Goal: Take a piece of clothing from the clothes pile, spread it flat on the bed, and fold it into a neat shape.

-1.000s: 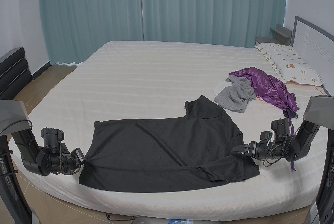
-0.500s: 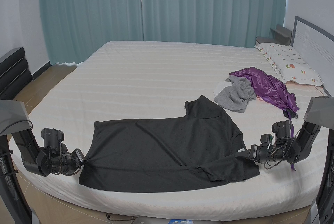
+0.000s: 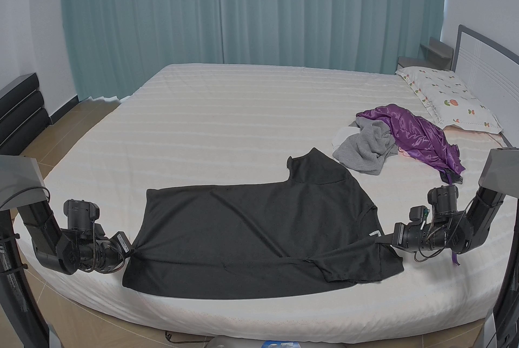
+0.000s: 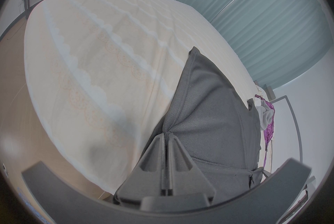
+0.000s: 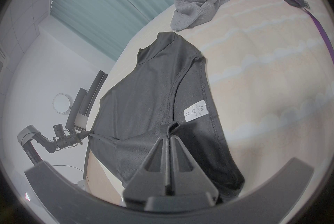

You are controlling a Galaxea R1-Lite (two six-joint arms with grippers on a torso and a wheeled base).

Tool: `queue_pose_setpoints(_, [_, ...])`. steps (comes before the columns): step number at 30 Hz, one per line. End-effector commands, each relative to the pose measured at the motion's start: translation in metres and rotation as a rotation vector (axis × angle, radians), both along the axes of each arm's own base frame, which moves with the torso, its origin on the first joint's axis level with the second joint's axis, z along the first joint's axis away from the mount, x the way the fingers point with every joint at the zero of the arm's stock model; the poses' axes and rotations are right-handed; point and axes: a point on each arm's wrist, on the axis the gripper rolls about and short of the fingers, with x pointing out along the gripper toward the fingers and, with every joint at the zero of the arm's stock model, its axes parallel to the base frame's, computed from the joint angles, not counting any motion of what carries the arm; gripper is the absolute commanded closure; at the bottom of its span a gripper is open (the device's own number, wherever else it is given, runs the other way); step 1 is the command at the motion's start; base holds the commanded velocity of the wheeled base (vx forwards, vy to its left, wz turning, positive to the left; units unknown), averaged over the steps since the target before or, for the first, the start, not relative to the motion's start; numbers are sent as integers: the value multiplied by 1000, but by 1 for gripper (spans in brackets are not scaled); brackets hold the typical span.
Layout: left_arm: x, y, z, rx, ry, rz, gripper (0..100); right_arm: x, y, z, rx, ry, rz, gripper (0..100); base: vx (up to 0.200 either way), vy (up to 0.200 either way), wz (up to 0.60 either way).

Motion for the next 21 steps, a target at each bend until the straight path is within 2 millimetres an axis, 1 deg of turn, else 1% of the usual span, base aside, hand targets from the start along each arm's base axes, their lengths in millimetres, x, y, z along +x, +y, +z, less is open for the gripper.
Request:
queue_pose_setpoints(1, [-1, 0, 2, 0, -3, 1, 100, -2, -5, 14, 3, -38, -15, 100, 0, 0, 0])
queue_pose_setpoints(6, [0, 0, 4, 1, -13, 1, 100, -4, -8, 23, 18, -57, -24, 100, 0, 0, 0])
queue_pose_setpoints(12, [0, 0, 9, 3, -30, 1, 100, -1, -7, 19, 25, -45, -31, 100, 0, 0, 0])
queue_pose_setpoints(15, [-1, 1, 13, 4, -42, 4, 100, 0, -7, 21, 30, -48, -36, 100, 0, 0, 0])
queue_pose_setpoints(21, [-3, 2, 22, 6, -68, 9, 100, 0, -10, 32, 44, -85, -58, 100, 0, 0, 0])
